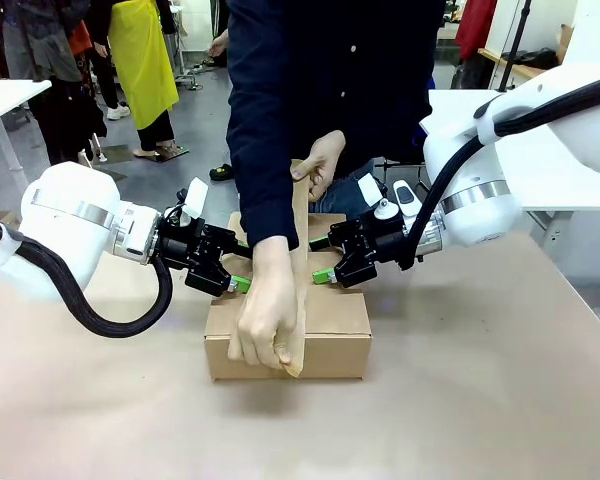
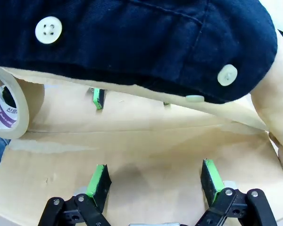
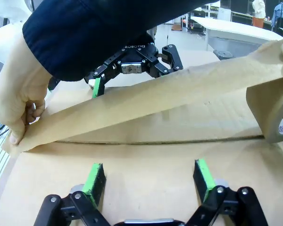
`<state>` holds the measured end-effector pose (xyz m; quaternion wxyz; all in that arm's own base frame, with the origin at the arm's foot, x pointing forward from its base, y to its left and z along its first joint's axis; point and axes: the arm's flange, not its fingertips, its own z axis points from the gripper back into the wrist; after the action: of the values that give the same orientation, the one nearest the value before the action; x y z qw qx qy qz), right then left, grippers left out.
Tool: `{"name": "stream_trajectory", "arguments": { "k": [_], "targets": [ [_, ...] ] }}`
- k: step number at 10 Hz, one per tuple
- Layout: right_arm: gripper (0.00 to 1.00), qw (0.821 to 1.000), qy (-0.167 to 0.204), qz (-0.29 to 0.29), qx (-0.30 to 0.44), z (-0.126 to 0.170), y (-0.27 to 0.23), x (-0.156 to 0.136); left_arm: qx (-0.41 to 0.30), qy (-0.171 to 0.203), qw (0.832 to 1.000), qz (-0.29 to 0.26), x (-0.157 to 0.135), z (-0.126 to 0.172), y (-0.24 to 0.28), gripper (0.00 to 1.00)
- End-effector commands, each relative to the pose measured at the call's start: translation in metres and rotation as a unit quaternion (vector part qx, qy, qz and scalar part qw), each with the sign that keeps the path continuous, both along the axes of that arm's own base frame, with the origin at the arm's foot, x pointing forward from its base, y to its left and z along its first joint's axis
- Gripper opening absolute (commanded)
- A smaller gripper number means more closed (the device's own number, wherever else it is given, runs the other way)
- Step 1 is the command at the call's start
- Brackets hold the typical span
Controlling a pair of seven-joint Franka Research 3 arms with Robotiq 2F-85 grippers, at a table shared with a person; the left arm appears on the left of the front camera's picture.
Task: Pack the gift set into the box.
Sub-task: Press and hold the closed box until the human finishes sealing it.
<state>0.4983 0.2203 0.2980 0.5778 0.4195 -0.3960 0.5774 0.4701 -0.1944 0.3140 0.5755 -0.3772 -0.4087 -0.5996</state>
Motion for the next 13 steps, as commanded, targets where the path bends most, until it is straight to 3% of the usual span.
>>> {"name": "stream_trajectory", "arguments": {
  "k": [1,13],
  "targets": [
    [1.0,1.0,-0.002,-0.002,0.0,-0.0009,0.0005,0.0,-0.002,0.0,1.0,-0.003,-0.0019,-0.003,0.001,1.0],
    [1.0,1.0,-0.002,-0.002,0.0,-0.0009,0.0005,0.0,-0.002,0.0,1.0,-0.003,-0.0019,-0.003,0.001,1.0]
  ]
}}
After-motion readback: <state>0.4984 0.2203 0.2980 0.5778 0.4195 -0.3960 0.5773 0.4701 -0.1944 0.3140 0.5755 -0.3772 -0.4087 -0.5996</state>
